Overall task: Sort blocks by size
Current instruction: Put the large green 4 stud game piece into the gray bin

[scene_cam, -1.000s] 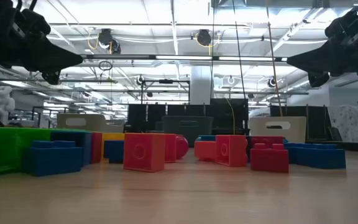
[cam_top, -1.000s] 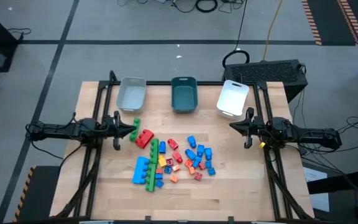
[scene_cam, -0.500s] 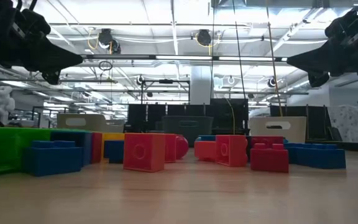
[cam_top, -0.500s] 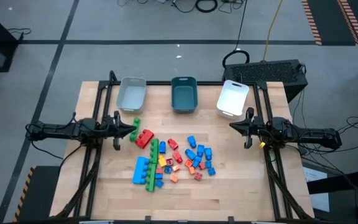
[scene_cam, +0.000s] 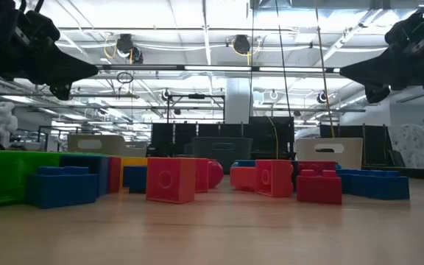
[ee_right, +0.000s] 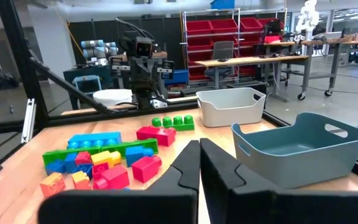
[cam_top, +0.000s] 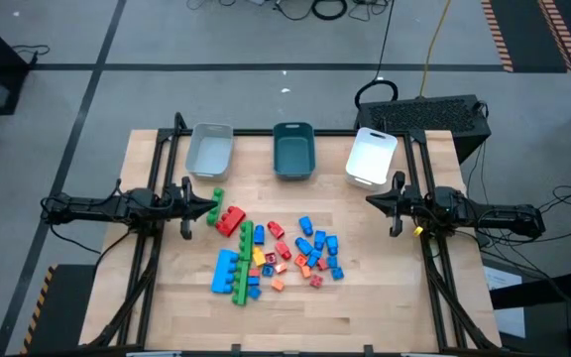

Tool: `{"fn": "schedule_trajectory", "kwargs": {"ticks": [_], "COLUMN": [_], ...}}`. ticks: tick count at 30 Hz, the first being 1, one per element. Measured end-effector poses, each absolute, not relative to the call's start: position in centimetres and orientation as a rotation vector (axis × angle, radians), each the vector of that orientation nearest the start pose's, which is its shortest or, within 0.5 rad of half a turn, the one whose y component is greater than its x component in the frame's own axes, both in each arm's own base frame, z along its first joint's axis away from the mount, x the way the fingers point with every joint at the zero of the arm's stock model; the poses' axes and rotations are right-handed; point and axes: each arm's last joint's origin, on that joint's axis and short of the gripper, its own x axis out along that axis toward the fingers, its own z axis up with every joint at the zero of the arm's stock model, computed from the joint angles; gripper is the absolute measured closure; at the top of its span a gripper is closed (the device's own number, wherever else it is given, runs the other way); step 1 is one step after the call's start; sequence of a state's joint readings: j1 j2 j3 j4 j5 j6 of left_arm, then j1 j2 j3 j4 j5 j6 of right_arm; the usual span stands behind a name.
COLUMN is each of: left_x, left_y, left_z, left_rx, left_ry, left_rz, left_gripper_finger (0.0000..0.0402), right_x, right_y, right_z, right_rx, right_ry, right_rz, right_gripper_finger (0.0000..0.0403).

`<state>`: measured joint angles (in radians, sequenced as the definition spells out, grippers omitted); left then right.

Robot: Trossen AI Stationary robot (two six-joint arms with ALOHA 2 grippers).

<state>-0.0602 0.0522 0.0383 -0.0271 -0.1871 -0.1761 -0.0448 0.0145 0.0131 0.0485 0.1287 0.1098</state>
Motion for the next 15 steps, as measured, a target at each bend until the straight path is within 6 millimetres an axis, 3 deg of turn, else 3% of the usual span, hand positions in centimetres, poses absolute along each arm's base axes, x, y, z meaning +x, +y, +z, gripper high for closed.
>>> {"fn": "schedule_trajectory", "kwargs": {"ticks": [3,8,15], "left_x": [9.8,9.8,9.8], "left_y": [-0.1,0.0,0.0], "left_z": [17.0,17.1,18.3], "left_rx": [-0.170,-0.171,-0.191], "left_ry": [0.029,0.020,-0.111], "left_rz": [0.130,0.145,0.137], "left_gripper_finger": [0.0386,0.0386,0.0386], "right_x": [9.7,9.7,9.6], "right_y": [-0.8,-0.8,-1.0], "right_z": [17.2,17.6,17.8], "right_rx": [0.273,0.696,0.811], "right_ry": [-0.077,-0.147,-0.208], "right_rz": [-0.163,-0.132,-0.183], "right_gripper_finger": [0.0403,0.0403,0.0403]}}
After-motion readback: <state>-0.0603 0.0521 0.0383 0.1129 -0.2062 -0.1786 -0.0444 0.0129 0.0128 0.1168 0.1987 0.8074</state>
